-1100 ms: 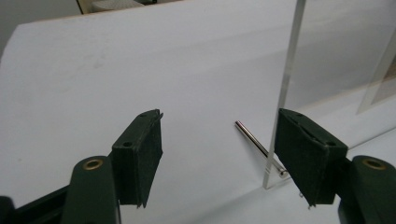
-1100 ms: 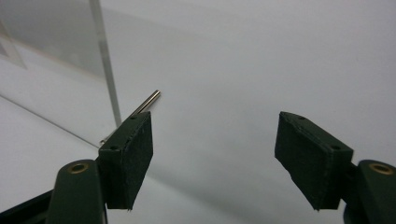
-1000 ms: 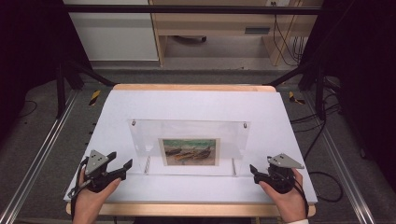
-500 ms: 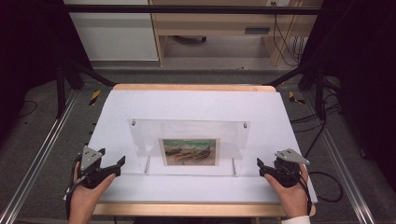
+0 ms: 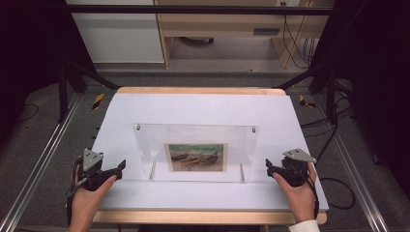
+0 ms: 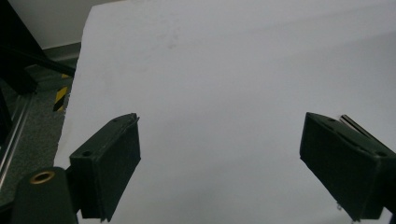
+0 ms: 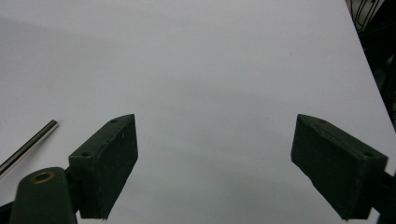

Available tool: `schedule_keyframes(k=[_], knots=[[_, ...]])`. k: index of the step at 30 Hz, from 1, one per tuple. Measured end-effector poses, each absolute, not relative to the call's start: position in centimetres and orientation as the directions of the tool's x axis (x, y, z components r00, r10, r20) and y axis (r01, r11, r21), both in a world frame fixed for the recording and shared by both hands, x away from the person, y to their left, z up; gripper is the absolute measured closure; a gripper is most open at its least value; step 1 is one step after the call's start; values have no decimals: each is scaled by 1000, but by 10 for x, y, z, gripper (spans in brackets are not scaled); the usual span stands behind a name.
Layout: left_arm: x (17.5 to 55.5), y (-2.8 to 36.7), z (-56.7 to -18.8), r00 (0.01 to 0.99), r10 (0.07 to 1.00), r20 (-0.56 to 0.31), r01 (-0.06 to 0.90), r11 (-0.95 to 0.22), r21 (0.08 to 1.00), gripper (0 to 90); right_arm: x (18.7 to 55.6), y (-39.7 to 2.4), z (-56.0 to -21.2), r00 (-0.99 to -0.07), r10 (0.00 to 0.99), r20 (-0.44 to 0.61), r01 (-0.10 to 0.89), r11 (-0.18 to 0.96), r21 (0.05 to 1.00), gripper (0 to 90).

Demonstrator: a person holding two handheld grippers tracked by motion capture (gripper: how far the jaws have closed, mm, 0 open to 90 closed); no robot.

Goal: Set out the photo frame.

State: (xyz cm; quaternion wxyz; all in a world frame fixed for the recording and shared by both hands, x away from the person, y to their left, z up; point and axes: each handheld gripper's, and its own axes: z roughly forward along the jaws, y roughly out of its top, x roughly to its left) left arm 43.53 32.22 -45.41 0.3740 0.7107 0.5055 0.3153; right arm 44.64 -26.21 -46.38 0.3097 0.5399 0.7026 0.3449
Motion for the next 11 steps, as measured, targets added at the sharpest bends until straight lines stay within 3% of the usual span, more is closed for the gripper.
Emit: schedule_keyframes(k=[11], knots=[[434,322,-453,322,946,41,473,-198,859,76,442,-260,-464,-252,967,-38,551,176,816,98]])
